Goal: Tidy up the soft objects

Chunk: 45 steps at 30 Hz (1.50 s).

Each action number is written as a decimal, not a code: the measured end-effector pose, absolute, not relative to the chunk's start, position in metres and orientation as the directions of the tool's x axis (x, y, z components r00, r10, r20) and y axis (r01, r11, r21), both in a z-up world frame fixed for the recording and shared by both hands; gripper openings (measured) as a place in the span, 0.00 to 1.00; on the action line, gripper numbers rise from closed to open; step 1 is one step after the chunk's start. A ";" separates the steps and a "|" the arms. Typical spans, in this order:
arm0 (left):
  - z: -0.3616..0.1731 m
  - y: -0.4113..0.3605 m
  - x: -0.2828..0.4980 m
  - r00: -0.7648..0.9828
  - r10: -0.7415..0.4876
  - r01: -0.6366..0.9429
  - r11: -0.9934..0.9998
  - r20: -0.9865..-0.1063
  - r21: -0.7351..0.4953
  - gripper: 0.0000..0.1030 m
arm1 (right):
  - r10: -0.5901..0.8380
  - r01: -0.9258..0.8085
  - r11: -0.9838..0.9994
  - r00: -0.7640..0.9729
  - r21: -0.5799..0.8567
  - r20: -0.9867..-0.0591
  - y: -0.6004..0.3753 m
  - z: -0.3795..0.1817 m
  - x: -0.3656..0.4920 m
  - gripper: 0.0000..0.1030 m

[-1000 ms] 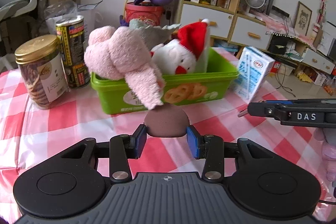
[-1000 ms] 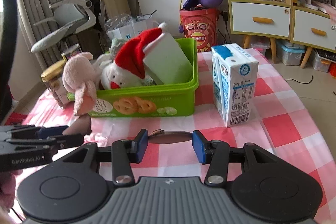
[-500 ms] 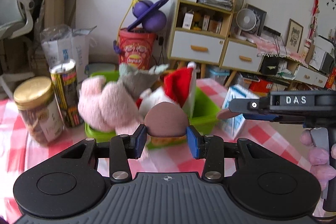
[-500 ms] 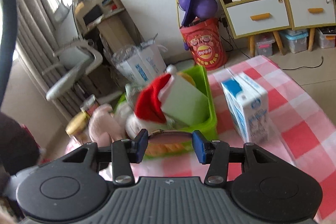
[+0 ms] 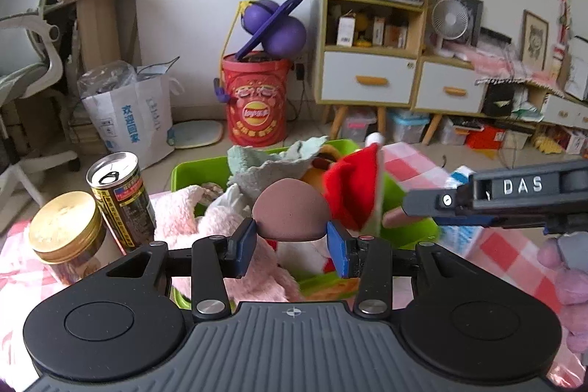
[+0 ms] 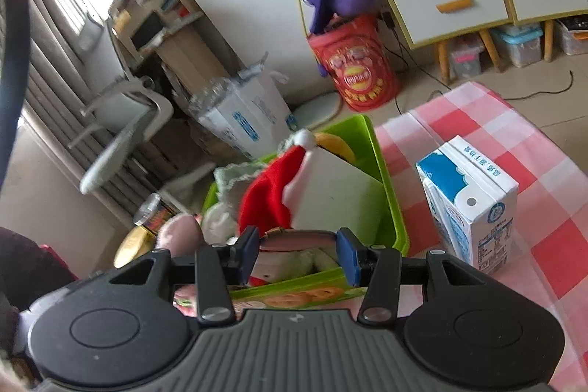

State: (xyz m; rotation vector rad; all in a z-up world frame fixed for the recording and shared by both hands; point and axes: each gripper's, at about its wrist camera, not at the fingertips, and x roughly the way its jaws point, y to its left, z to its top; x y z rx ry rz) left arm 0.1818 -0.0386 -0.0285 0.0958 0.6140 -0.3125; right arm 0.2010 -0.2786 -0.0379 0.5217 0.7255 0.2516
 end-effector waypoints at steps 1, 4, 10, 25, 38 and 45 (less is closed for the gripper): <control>-0.030 -0.038 0.184 0.771 -0.255 0.312 0.950 -0.583 -0.003 0.42 | 0.383 -0.033 0.853 0.719 0.522 -0.580 -0.277 -0.039 0.204 0.22; -0.032 -0.041 0.192 0.770 -0.251 0.310 0.951 -0.587 -0.001 0.42 | 0.346 -0.019 0.881 0.707 0.473 -0.617 -0.273 -0.042 0.212 0.22; -0.035 -0.049 0.205 0.768 -0.237 0.300 0.954 -0.595 0.007 0.44 | 0.323 0.001 0.892 0.699 0.452 -0.638 -0.272 -0.044 0.219 0.23; -0.018 -0.054 0.179 0.751 -0.256 0.279 0.958 -0.609 -0.059 0.80 | 0.307 0.017 0.889 0.720 0.458 -0.622 -0.290 -0.017 0.193 0.44; 0.001 -0.045 0.101 0.665 -0.103 0.133 0.991 -0.740 -0.018 0.95 | 0.230 0.057 0.931 0.678 0.361 -0.698 -0.289 0.008 0.128 0.59; 0.009 -0.037 0.062 0.645 -0.018 0.026 1.000 -0.764 -0.002 0.95 | 0.191 0.057 0.954 0.642 0.294 -0.743 -0.277 0.017 0.095 0.73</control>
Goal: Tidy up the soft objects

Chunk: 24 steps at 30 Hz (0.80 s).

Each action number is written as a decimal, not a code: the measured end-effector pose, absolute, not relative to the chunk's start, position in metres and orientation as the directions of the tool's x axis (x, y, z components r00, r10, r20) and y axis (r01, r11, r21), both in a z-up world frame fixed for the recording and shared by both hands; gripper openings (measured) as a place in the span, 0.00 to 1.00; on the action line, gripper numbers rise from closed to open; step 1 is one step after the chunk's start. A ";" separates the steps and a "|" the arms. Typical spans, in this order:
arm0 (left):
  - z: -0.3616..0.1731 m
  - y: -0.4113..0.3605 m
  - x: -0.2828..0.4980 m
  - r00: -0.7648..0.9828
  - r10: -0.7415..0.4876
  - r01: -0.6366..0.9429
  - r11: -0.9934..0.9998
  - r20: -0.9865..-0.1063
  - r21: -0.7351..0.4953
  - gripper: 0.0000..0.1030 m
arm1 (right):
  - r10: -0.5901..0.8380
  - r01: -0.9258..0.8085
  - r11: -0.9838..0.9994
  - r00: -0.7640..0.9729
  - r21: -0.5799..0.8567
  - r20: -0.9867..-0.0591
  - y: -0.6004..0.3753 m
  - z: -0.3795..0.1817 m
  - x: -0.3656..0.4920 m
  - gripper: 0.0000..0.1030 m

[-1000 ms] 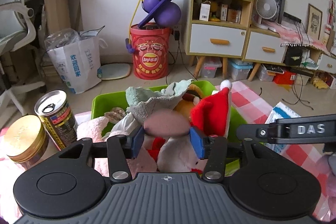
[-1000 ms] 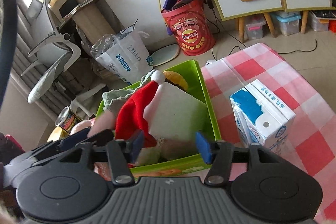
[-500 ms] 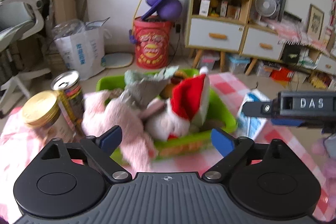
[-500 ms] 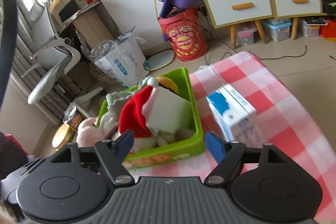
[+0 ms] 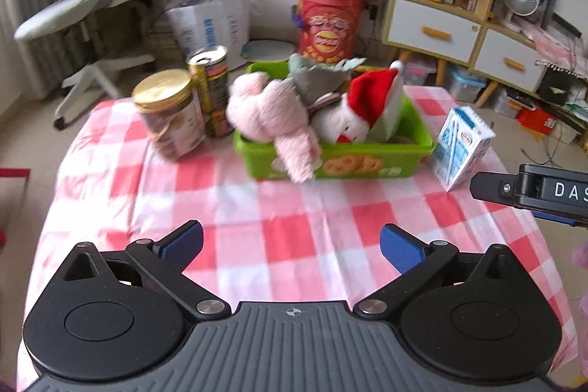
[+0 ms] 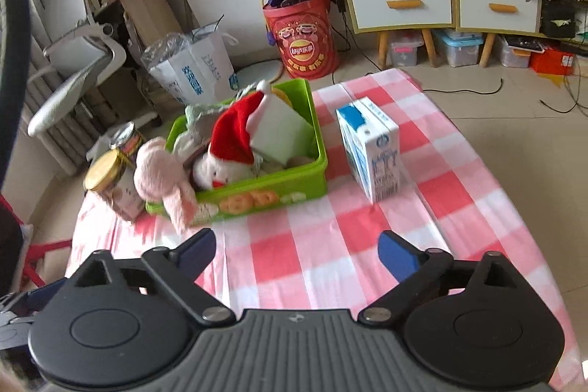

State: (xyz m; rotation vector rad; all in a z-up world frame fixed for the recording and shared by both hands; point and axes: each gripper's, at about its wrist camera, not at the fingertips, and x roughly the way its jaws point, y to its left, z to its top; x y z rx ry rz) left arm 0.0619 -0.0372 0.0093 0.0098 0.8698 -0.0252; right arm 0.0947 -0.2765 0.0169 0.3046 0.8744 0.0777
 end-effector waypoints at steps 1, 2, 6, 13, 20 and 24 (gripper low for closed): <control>0.009 -0.037 0.057 0.646 -0.009 0.020 1.000 -0.763 0.005 0.95 | 0.190 0.045 0.959 0.638 0.281 -0.747 -0.274 0.017 0.090 0.73; 0.009 -0.036 0.054 0.650 -0.004 0.013 1.000 -0.760 0.006 0.95 | 0.188 0.030 0.963 0.638 0.267 -0.747 -0.272 0.017 0.086 0.73; 0.009 -0.032 0.048 0.635 0.002 -0.003 1.000 -0.773 0.000 0.95 | 0.166 0.001 0.976 0.640 0.218 -0.750 -0.261 0.019 0.077 0.73; 0.006 -0.023 0.047 0.625 0.011 -0.027 1.000 -0.780 -0.008 0.95 | 0.176 -0.027 0.979 0.619 0.204 -0.765 -0.250 0.013 0.078 0.74; 0.004 -0.017 0.045 0.614 0.029 -0.054 0.999 -0.789 -0.006 0.95 | 0.161 -0.055 0.985 0.599 0.161 -0.784 -0.236 0.007 0.076 0.74; 0.004 -0.017 0.045 0.615 0.030 -0.055 0.998 -0.788 -0.005 0.95 | 0.162 -0.056 0.985 0.596 0.160 -0.787 -0.237 0.006 0.075 0.74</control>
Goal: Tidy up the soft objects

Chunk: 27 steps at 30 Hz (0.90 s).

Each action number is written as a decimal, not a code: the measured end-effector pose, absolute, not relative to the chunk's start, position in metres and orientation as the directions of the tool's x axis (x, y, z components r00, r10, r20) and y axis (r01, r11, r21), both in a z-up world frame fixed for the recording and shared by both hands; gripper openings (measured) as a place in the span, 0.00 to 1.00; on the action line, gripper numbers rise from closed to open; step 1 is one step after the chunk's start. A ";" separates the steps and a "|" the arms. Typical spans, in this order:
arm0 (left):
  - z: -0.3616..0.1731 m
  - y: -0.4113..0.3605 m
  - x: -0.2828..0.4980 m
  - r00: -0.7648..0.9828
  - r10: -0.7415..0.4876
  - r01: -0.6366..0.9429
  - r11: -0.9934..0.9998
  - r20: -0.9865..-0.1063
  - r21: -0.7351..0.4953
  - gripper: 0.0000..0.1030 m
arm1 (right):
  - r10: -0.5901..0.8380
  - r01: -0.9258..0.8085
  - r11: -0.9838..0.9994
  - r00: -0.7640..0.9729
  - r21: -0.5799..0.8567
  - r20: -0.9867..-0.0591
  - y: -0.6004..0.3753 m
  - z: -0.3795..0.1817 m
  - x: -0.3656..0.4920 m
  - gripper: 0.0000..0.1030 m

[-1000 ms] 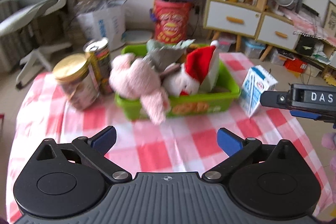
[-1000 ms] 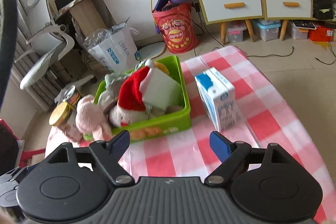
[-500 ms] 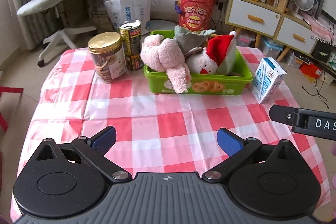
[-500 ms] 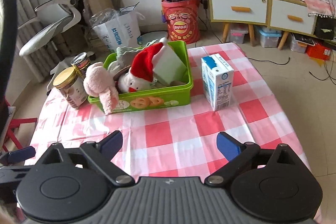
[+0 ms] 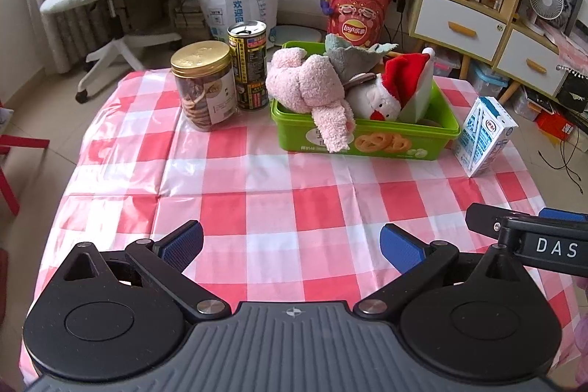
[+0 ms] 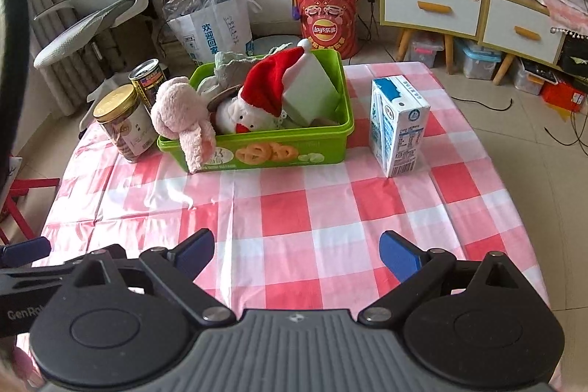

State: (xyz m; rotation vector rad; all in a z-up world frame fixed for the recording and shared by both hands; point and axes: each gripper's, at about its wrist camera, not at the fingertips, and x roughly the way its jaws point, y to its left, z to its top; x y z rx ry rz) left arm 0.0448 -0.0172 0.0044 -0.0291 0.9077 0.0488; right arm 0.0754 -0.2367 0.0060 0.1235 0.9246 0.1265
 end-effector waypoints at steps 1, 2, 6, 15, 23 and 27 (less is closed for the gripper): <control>0.005 -0.017 0.045 0.615 0.029 -0.054 0.999 -0.788 -0.005 0.95 | 0.162 -0.056 0.985 0.595 0.161 -0.787 -0.237 0.006 0.075 0.74; 0.005 -0.017 0.045 0.615 0.029 -0.053 0.999 -0.788 -0.005 0.95 | 0.163 -0.057 0.985 0.594 0.161 -0.787 -0.237 0.006 0.075 0.74; 0.004 -0.019 0.045 0.614 0.030 -0.049 0.999 -0.789 0.000 0.95 | 0.161 -0.054 0.986 0.591 0.161 -0.790 -0.238 0.005 0.076 0.74; 0.003 -0.022 0.046 0.606 0.034 -0.046 0.999 -0.795 0.008 0.95 | 0.159 -0.045 0.985 0.588 0.164 -0.793 -0.240 0.004 0.076 0.74; 0.002 -0.022 0.046 0.605 0.034 -0.045 0.999 -0.795 0.008 0.95 | 0.161 -0.046 0.985 0.586 0.165 -0.794 -0.241 0.003 0.076 0.74; 0.002 -0.021 0.046 0.605 0.034 -0.045 0.999 -0.796 0.008 0.95 | 0.160 -0.046 0.985 0.584 0.164 -0.796 -0.241 0.003 0.076 0.74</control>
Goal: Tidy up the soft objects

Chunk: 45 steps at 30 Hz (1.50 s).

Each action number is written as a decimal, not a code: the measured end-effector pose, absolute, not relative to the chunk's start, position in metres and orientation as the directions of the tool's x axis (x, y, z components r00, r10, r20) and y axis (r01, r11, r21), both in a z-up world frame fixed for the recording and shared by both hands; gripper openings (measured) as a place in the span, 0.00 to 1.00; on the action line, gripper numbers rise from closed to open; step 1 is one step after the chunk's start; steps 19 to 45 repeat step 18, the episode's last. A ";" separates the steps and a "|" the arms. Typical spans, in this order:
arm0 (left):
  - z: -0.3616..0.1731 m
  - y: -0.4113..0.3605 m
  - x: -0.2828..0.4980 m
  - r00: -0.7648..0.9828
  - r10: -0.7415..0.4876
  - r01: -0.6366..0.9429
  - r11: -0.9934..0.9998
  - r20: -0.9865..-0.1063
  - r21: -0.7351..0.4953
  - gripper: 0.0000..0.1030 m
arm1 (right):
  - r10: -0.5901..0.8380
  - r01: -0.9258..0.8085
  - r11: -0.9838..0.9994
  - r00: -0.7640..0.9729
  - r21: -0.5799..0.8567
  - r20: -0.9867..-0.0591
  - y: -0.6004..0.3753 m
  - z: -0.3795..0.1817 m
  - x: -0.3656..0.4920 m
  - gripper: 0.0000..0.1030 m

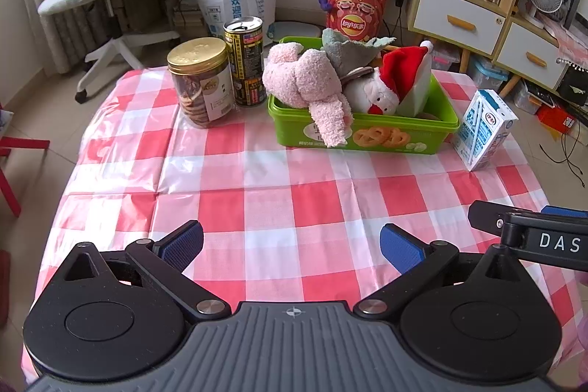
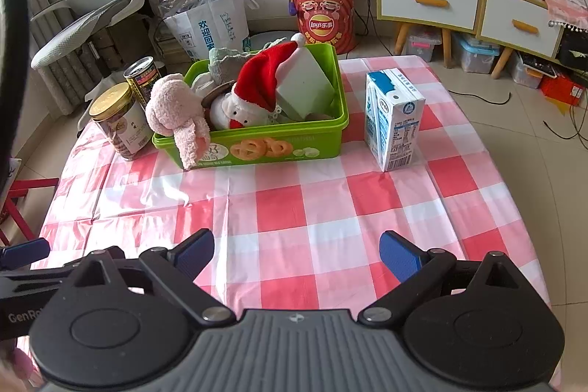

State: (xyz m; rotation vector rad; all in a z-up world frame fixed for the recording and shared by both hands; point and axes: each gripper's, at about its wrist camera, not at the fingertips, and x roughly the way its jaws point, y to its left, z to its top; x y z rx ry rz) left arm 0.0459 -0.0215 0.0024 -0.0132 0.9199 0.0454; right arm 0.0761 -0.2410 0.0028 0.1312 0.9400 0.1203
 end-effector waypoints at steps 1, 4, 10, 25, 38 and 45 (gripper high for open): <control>0.002 -0.022 0.046 0.605 0.034 -0.045 0.999 -0.795 0.008 0.95 | 0.160 -0.046 0.985 0.584 0.165 -0.796 -0.241 0.003 0.076 0.74; 0.002 -0.021 0.046 0.605 0.033 -0.044 0.999 -0.796 0.008 0.95 | 0.160 -0.045 0.985 0.585 0.164 -0.795 -0.241 0.003 0.076 0.74; 0.003 -0.021 0.046 0.605 0.033 -0.045 0.999 -0.796 0.007 0.95 | 0.161 -0.046 0.985 0.585 0.165 -0.795 -0.241 0.003 0.076 0.74; -0.001 -0.019 0.044 0.599 0.036 -0.048 0.999 -0.800 0.010 0.95 | 0.161 -0.047 0.985 0.584 0.165 -0.796 -0.241 0.003 0.076 0.74; -0.001 -0.019 0.044 0.599 0.036 -0.048 0.999 -0.800 0.010 0.95 | 0.161 -0.047 0.985 0.584 0.165 -0.796 -0.241 0.003 0.076 0.74; -0.001 -0.019 0.044 0.599 0.036 -0.048 0.999 -0.800 0.010 0.95 | 0.161 -0.047 0.985 0.584 0.165 -0.796 -0.241 0.003 0.076 0.74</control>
